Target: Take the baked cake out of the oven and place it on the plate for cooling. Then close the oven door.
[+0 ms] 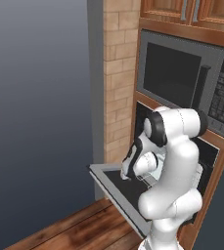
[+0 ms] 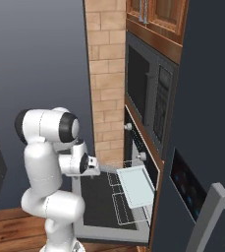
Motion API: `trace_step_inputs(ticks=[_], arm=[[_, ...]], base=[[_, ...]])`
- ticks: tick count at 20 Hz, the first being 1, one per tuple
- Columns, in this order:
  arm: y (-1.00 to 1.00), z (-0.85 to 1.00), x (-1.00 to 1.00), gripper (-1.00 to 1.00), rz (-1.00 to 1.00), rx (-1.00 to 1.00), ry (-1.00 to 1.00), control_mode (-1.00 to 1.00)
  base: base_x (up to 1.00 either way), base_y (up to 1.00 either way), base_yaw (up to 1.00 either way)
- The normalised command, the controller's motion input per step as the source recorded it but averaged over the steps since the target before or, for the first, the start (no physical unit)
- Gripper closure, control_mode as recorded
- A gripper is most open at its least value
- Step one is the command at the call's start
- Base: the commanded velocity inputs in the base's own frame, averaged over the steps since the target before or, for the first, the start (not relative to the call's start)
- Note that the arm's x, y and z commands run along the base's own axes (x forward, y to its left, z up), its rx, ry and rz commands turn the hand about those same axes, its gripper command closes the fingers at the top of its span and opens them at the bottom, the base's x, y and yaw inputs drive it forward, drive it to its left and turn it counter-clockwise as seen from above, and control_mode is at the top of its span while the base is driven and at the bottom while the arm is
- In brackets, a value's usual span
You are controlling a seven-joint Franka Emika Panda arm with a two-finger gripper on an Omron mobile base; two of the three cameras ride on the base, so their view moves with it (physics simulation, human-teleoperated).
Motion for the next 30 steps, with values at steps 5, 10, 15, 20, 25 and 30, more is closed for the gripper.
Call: trace_step_inputs(ticks=[5, 10, 15, 20, 25, 30], arm=[[-0.11, -0.49, 0.29, -1.00, 0.00, 0.00, 0.00, -1.00], [-0.13, -0.43, 0.39, -1.00, 0.00, 0.00, 0.00, -1.00], [-0.04, -0.43, 0.42, -1.00, 0.00, 0.00, 0.01, -1.00], [-0.08, -0.47, 0.50, -1.00, 0.00, 0.00, 0.02, -1.00], [-0.12, -0.46, 0.51, -1.00, 0.00, 0.00, 0.05, -1.00], [-0.19, -0.38, 0.53, -1.00, 0.00, 0.00, 0.08, -1.00]], base=[[0.00, 0.00, 0.00], [0.00, 0.00, 0.00], [0.00, 0.00, 0.00], [0.00, 0.00, 0.00], [0.00, 0.00, 0.00], [0.00, 0.00, 0.00]])
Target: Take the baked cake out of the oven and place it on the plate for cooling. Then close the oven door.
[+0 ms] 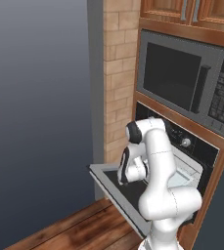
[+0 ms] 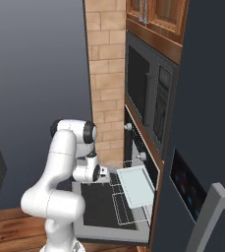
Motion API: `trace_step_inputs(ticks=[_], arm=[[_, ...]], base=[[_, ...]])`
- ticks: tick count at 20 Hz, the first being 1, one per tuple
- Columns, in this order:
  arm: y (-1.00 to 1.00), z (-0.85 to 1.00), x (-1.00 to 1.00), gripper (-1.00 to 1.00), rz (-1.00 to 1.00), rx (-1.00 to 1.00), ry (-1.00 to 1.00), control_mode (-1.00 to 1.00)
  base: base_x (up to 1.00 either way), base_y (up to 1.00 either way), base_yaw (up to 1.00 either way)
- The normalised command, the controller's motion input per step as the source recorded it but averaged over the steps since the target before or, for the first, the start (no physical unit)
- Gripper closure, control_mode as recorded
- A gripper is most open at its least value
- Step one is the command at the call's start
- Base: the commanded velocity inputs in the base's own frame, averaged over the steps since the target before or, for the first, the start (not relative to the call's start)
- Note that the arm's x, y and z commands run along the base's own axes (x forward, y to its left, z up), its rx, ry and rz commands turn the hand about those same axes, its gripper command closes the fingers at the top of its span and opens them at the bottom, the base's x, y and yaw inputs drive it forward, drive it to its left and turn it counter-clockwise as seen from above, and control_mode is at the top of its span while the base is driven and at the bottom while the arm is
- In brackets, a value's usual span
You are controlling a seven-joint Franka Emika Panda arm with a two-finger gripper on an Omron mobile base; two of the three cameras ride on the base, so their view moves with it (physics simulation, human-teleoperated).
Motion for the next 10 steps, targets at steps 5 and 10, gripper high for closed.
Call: trace_step_inputs(ticks=[5, 10], arm=[[-0.19, -0.32, 0.53, -1.00, 0.00, 0.00, 0.07, -1.00], [-0.30, -0.36, 0.50, -1.00, 0.00, 0.00, 0.06, -1.00]], base=[[0.00, 0.00, 0.00], [0.00, 0.00, 0.00]])
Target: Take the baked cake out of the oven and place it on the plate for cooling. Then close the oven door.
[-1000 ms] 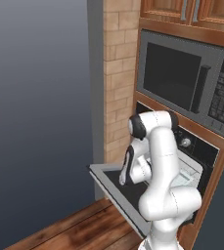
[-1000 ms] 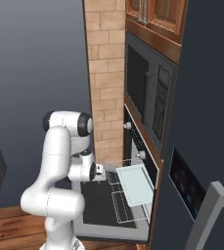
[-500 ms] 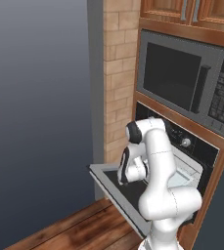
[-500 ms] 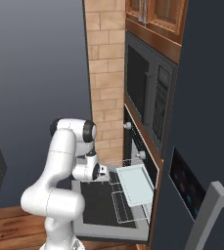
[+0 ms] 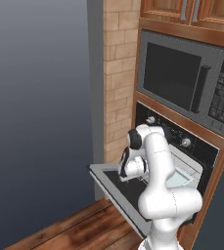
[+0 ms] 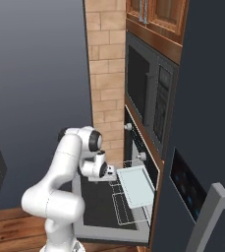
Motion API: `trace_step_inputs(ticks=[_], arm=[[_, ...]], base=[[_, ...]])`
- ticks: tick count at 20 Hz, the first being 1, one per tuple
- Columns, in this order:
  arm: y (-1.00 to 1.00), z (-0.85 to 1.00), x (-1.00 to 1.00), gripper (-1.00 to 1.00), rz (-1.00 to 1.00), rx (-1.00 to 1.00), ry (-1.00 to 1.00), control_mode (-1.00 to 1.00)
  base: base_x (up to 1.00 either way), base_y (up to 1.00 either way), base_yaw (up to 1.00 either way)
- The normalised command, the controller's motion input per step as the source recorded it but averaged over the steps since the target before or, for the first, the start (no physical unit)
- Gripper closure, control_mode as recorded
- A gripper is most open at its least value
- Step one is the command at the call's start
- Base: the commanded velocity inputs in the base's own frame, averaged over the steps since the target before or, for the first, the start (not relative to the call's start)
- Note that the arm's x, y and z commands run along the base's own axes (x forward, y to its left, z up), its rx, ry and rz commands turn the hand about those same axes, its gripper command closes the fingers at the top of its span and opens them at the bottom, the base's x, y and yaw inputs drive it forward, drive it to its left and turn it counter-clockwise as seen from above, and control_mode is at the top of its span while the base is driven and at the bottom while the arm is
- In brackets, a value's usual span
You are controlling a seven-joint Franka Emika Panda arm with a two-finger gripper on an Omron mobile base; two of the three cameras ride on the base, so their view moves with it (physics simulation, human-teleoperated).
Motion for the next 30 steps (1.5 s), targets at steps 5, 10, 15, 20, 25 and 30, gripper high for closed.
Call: trace_step_inputs(ticks=[5, 10, 15, 20, 25, 30], arm=[[-0.40, -0.39, 0.44, -1.00, 0.00, 0.00, 0.05, -1.00], [-0.41, -0.42, 0.44, -1.00, 0.00, 0.00, 0.03, -1.00], [-0.38, -0.32, 0.31, -1.00, 0.00, 0.00, 0.00, -1.00], [0.26, 0.33, -0.38, -1.00, 0.04, 0.00, -0.12, -1.00], [0.98, 0.90, -0.85, -1.00, 0.07, -0.07, -0.12, -1.00], [1.00, 0.64, -1.00, -1.00, 0.04, -0.21, -0.07, -1.00]], base=[[0.00, 0.00, 0.00], [0.00, 0.00, 0.00], [0.00, 0.00, 0.00], [0.00, 0.00, 0.00], [0.00, 0.00, 0.00], [0.00, 0.00, 0.00]])
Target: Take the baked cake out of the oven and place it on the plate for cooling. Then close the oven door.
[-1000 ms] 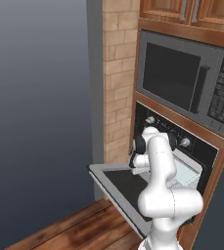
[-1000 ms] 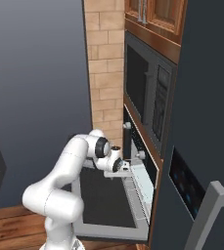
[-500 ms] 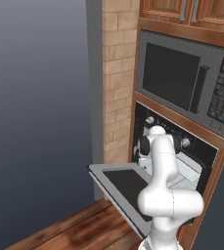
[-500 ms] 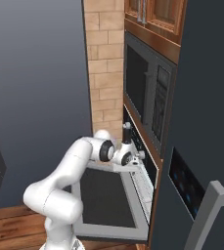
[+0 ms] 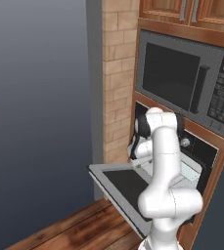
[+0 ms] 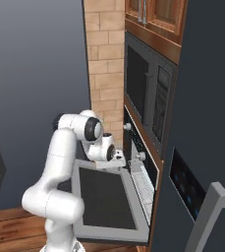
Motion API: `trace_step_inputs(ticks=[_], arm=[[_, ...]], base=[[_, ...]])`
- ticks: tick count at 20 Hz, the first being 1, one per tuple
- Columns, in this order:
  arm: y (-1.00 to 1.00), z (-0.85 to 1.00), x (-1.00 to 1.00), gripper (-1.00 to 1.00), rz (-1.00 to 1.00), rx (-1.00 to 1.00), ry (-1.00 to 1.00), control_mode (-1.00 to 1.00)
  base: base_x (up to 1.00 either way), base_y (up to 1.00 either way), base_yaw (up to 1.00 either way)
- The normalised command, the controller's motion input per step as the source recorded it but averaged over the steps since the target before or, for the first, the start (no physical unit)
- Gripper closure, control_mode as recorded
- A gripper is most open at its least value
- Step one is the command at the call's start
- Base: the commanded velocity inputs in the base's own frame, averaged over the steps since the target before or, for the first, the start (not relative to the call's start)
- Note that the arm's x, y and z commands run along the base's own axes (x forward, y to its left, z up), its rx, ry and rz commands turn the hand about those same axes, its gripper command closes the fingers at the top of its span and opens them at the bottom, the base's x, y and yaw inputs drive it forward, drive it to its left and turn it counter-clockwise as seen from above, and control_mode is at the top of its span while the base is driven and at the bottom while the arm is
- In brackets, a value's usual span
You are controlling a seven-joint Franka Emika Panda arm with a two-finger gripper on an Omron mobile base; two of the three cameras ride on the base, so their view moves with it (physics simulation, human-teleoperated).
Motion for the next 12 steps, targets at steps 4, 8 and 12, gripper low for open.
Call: trace_step_inputs(ticks=[4, 8, 12], arm=[[1.00, 0.76, -0.99, -1.00, 0.01, -0.23, -0.07, -1.00], [0.99, 1.00, -0.73, -1.00, 0.00, -0.18, -0.02, -1.00], [1.00, 1.00, -0.39, -1.00, 0.00, -0.15, 0.00, -1.00]], base=[[0.00, 0.00, 0.00], [0.00, 0.00, 0.00], [0.00, 0.00, 0.00]])
